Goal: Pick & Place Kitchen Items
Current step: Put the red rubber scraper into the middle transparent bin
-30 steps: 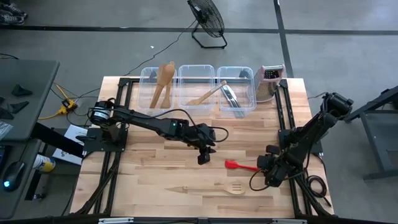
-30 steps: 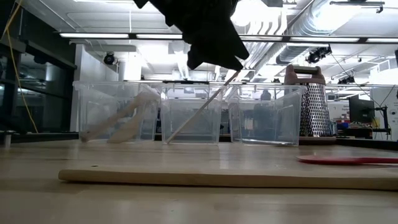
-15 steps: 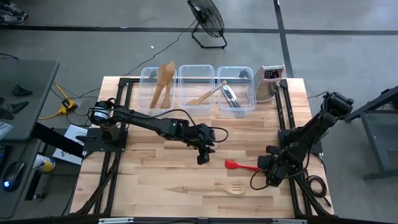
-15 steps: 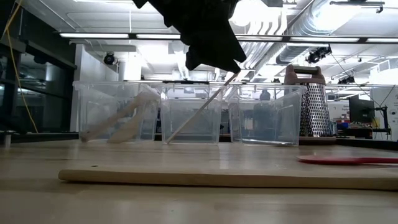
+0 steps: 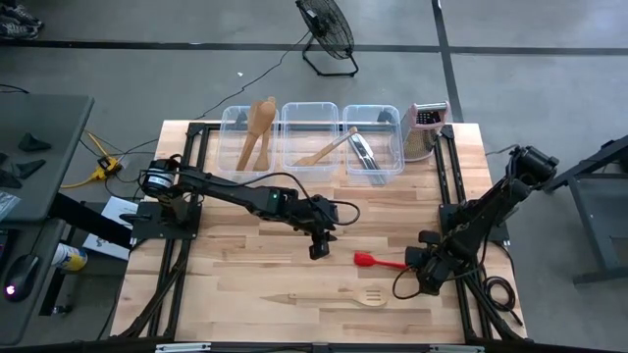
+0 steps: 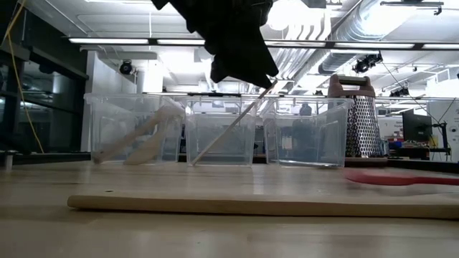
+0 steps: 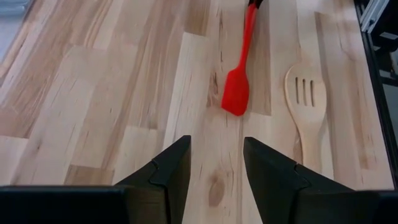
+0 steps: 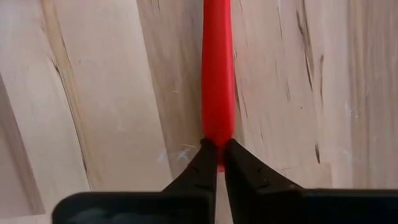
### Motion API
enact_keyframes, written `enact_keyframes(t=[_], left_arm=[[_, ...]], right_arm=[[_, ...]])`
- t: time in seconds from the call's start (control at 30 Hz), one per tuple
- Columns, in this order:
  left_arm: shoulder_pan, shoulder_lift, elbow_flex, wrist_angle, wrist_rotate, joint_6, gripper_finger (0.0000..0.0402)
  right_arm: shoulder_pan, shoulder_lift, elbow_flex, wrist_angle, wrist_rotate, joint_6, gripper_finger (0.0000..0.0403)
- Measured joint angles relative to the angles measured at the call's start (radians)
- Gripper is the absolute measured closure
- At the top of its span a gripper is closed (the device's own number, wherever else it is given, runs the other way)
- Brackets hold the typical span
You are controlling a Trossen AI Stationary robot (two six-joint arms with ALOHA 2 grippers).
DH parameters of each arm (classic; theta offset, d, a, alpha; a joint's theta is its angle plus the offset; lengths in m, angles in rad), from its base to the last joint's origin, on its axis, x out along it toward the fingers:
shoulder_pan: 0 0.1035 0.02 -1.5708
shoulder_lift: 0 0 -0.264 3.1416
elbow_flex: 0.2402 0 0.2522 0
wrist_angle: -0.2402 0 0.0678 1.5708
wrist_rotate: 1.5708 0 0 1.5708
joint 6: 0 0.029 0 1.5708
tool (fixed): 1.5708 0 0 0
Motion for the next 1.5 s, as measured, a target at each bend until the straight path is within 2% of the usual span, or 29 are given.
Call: enact_keyframes(t=[0.33, 0.8, 0.9, 1.13, 1.3, 1.5], left_arm=[[0.000, 0.000, 0.000, 0.022, 0.002, 0.000, 0.0255], [0.005, 0.139, 0.000, 0.250, 0.092, -0.005, 0.0251], [0.032, 0.172, -0.001, 0.259, 0.164, -0.092, 0.0231], [0.119, 0.270, -0.003, 0.323, 0.421, -0.384, 0.0145], [0.137, 0.329, 0.000, 0.363, 0.467, -0.550, 0.0129], [0.129, 0.357, 0.000, 0.452, 0.471, -0.610, 0.0128]], right_arm=[[-0.031, -0.004, 0.016, -0.022, -0.029, -0.002, 0.0399], [-0.044, -0.005, 0.017, -0.025, -0.034, -0.021, 0.0399], [-0.044, -0.005, 0.017, -0.025, -0.036, -0.018, 0.0399], [-0.044, -0.005, 0.017, -0.027, -0.038, -0.018, 0.0399], [-0.044, -0.005, 0.017, -0.028, -0.038, -0.011, 0.0399], [-0.044, -0.006, 0.017, -0.028, -0.038, -0.003, 0.0399]])
